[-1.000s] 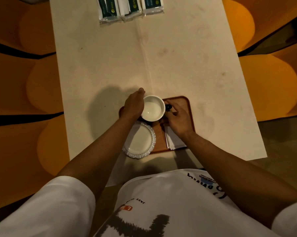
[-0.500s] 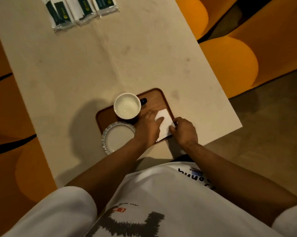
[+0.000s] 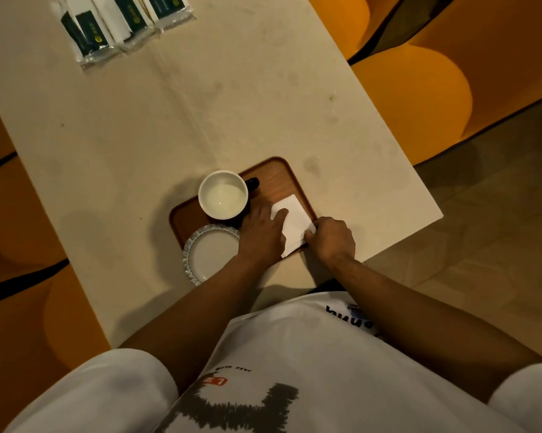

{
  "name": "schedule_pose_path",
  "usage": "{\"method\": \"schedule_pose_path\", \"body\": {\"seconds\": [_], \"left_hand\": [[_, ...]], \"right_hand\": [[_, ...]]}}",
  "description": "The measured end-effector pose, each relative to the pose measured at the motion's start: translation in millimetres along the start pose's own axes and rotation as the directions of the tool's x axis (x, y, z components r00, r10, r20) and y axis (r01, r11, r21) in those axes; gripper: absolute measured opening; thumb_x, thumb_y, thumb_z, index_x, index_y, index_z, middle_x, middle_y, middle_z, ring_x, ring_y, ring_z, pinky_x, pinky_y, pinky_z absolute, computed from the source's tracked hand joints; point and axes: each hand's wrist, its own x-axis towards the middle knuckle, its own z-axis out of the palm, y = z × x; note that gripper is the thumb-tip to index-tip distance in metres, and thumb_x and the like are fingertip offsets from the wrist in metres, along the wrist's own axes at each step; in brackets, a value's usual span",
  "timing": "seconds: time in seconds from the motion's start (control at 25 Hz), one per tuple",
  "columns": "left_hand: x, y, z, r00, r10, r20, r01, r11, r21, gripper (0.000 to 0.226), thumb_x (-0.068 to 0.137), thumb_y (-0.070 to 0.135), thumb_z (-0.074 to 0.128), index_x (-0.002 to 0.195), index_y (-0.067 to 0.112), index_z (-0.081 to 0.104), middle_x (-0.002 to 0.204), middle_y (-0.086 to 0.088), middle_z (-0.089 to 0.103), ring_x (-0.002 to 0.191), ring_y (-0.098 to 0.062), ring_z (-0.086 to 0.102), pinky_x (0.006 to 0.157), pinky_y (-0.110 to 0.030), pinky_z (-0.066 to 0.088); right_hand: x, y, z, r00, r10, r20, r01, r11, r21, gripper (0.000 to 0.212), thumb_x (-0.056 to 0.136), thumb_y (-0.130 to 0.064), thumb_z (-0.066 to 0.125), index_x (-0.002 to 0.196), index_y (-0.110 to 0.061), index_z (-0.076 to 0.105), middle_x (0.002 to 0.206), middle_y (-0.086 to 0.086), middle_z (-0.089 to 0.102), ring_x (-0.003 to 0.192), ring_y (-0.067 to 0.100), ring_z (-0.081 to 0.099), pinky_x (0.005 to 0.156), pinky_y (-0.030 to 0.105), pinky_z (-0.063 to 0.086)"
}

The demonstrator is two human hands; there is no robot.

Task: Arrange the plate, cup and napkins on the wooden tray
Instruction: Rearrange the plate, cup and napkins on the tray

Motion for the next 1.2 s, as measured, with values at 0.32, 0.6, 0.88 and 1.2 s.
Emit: {"method": "schedule_pose_path", "body": {"seconds": [0.32,0.6,0.88,1.2], "left_hand": [[-10,6,7,0.988,-0.151,-0.021,0.147,0.981,-0.125,0.06,0.095,0.033,0.057,0.148,0.021,0.031,0.15,-0.018,0.038,0.133,-0.034,0.04,0.108,-0.045,0.04],[-19,3,12,0.972,-0.228,-0.053,0.215,0.958,-0.19,0.056,0.098,0.039,0.052,0.146,0.015,0.035,0.151,-0.019,0.037,0.126,-0.033,0.045,0.105,-0.042,0.041],[-19,5,15,0.967,-0.251,-0.045,0.242,0.958,-0.157,0.057,0.099,0.043,0.051,0.146,0.017,0.033,0.148,-0.018,0.041,0.127,-0.032,0.046,0.106,-0.042,0.041],[-29,3,14,0.982,-0.152,-0.114,0.143,0.986,-0.091,0.055,0.102,0.039,0.045,0.15,0.012,0.038,0.159,-0.018,0.036,0.147,-0.033,0.033,0.12,-0.045,0.029]], "right_hand": [[26,-11,-15,0.998,-0.054,0.03,0.05,0.993,0.104,0.025,0.083,-0.032,0.068,0.102,-0.015,0.068,0.102,0.008,0.073,0.077,0.021,0.061,0.068,0.028,0.048],[54,-26,-23,0.986,-0.155,0.065,0.149,0.985,0.087,0.011,0.085,-0.026,0.067,0.096,-0.022,0.069,0.096,0.006,0.073,0.079,0.021,0.063,0.075,0.033,0.055],[59,-17,-21,0.971,-0.223,0.089,0.218,0.974,0.063,0.017,0.091,-0.028,0.065,0.104,-0.018,0.068,0.102,0.008,0.073,0.083,0.023,0.063,0.076,0.029,0.049],[37,-16,-28,0.699,-0.71,0.086,0.702,0.658,-0.271,0.048,0.085,-0.02,0.071,0.131,-0.016,0.057,0.13,0.016,0.055,0.112,0.034,0.05,0.089,0.042,0.05]]}}
